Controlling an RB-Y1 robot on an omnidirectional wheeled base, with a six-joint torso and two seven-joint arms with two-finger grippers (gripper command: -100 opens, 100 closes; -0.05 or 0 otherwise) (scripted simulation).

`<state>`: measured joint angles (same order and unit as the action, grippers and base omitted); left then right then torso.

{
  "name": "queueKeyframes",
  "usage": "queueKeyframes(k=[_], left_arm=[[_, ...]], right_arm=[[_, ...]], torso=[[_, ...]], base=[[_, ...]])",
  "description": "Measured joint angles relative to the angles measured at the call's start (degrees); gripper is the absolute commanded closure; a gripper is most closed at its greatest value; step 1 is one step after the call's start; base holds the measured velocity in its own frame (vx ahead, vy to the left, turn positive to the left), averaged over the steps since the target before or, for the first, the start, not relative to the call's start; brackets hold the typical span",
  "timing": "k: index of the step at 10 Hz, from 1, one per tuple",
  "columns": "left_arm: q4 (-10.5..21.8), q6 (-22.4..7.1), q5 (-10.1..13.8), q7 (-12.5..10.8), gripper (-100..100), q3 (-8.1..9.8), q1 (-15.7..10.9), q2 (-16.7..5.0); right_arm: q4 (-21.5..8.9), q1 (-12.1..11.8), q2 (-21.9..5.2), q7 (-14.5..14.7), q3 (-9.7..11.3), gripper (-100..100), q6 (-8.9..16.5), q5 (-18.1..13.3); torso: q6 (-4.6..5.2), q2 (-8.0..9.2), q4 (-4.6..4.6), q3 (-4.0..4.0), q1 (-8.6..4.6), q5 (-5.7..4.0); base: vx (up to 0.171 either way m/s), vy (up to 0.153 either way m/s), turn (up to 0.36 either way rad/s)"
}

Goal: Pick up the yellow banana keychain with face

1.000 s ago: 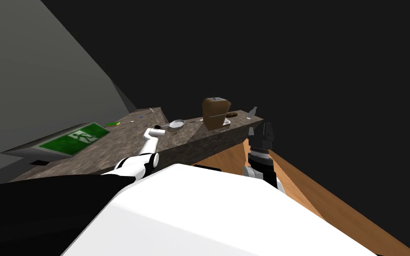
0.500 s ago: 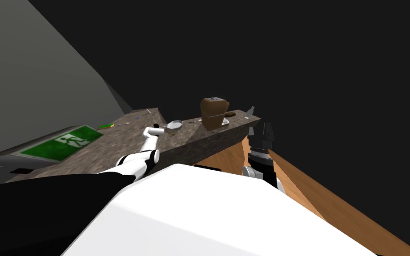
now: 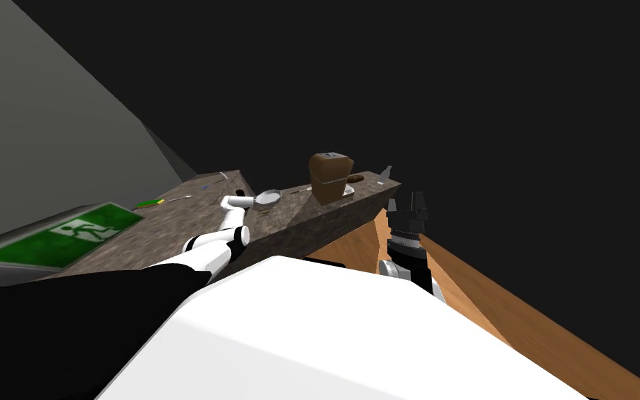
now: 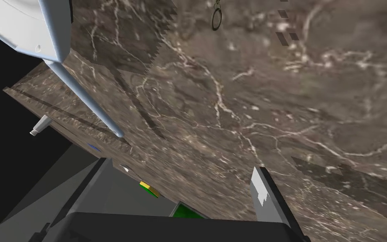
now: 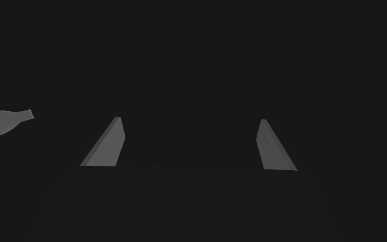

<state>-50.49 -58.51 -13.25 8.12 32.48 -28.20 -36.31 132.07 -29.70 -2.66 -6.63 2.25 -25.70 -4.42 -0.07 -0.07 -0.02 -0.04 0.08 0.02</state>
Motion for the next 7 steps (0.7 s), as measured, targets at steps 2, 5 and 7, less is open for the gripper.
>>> queueKeyframes(k=[2,5,7], left_arm=[[2.4,-3.57,-0.34,-0.12,-100,1.56,-2.18,-0.44],[7.03,-7.76,-0.67,-0.19,-100,3.59,-5.3,-1.31],[10.16,-10.38,-0.94,-0.31,-100,4.98,-7.34,-1.79]], right_arm=[[0.0,0.0,0.0,0.0,0.0,0,0.0,0.0],[0.0,0.0,0.0,0.0,0.0,0,0.0,0.0],[0.0,0.0,0.0,0.0,0.0,0,0.0,0.0]], torso=[[-0.01,0.0,0.0,0.0,0.0,0.0],[-0.04,0.03,0.0,0.01,0.01,0.01],[-0.04,0.02,0.0,0.01,0.01,0.01]], base=[[0.025,0.015,-0.069],[0.025,0.018,-0.069],[0.024,0.016,-0.072]])
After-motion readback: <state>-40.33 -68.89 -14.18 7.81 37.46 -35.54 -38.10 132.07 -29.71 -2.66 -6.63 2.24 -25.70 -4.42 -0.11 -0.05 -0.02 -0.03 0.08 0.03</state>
